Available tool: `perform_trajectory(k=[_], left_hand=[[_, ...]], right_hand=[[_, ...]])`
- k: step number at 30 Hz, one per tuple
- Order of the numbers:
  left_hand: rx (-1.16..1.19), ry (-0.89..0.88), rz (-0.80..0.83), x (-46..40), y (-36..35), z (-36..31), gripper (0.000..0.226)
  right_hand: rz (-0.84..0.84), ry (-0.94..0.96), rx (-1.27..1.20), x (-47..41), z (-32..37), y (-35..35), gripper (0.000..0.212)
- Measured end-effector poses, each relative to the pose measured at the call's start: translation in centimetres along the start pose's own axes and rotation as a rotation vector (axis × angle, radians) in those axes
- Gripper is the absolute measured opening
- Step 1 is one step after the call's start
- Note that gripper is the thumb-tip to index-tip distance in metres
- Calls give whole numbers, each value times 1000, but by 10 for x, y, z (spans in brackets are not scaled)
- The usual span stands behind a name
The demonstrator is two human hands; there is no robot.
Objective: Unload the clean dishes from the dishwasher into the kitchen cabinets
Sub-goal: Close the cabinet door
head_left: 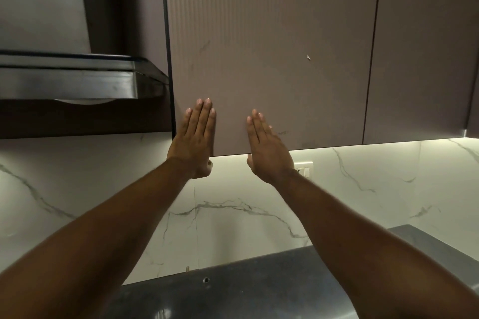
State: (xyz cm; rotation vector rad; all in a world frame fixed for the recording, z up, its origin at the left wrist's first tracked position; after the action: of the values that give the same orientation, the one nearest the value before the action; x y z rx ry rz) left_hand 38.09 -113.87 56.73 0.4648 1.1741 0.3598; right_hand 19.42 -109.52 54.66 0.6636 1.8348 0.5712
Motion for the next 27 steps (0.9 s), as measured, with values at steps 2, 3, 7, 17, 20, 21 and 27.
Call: perform_trajectory(k=[2,3,7,17,20,21,27], left_hand=[[36,15,31,0,3,-2,119],[80,28,23,4,11,-5,114],[169,-2,58,23,25,-22,97],[312,-52,193,87,91,-78,90],[377,-82,198,115,118,-102,90],[406,-94,187,131,138,-117,90],[465,-170,145,178,184,-182,91]], right_hand=[[58,27,-30,3,-6,9,90],[64,23,-25,10,-9,19,92],[33,-36,-59,37,-15,42,91],[24,-166,-120,126,-10,97,83],[-7,-213,-107,159,-14,122,81],[0,-231,-90,181,-18,138,80],[-15,-289,-67,258,-34,187,79]])
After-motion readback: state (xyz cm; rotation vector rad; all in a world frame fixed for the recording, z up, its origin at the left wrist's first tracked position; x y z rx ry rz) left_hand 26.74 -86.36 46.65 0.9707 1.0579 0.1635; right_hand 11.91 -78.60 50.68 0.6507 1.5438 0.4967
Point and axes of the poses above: each hand's wrist, its own x-axis away from the middle knuckle, its own y-axis out of the back of the hand, z = x × y, the point moved 3 cm from there along -x, towards the middle knuckle, and after that the axes turned 10 degrees about y, right-handed, at the moved point
